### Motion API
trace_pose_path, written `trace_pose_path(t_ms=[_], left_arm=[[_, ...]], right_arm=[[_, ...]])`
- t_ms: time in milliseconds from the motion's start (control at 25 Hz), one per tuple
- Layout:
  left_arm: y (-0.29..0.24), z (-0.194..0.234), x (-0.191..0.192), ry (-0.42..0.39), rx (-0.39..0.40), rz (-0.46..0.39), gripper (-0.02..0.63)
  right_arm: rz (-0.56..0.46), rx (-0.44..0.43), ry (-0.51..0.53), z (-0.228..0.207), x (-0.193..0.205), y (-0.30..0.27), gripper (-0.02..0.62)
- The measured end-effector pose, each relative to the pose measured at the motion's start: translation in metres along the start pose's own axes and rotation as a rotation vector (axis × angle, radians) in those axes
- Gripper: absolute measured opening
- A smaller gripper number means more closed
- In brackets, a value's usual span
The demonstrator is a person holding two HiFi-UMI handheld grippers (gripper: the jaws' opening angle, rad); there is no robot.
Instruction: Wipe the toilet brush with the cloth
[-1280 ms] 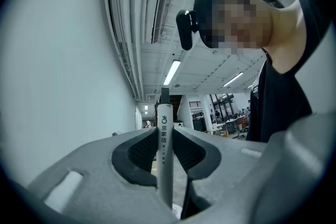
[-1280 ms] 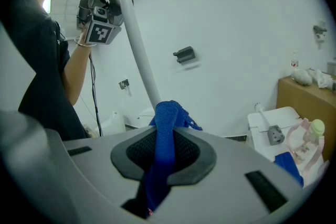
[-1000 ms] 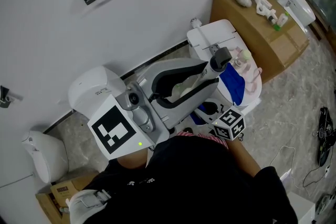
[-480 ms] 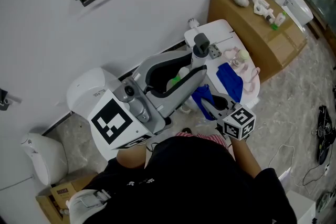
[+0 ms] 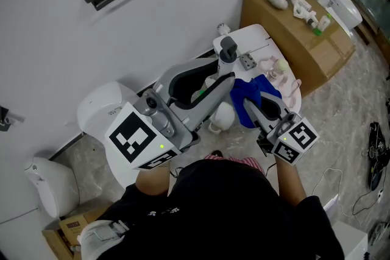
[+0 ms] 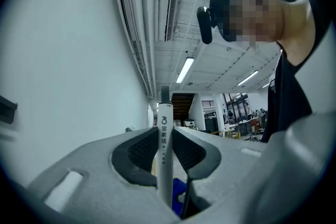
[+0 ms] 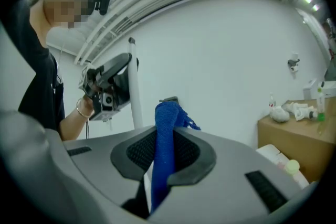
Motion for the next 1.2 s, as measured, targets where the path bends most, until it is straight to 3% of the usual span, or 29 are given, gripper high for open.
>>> trace_pose_path(t_ms=[320,680,840,1200], left_arm=[[-0.001,0.006,0.004,0.01,-0.018,0.008,0.091],[-0.004,0.002,0.009,0.009,-0.027,0.035,0.091],[-0.007,0.0,0.01,0.005,-0.02,0.05,0.091],[-0.009,-0.003,0.01,0.003,-0.027,0.046,0.091]], right_arm=[[-0.235,-0.062,0.083,0.027,-0.084,0.008,0.063],[-0.417,-0.12,0.142,0.053,-0.139,0.023,0.063],[-0.426,-0.166,0.186,0.068,-0.149,0.018,0.063],[-0.356,-0.155,0.245,0.077,-0.142,0.007,0.063]])
Point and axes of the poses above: the fingertips, and each gripper's own axes: y backward along the fingers, z to its left, x out of its underside, the point moved 7 cm from there along y, backward along the fingers
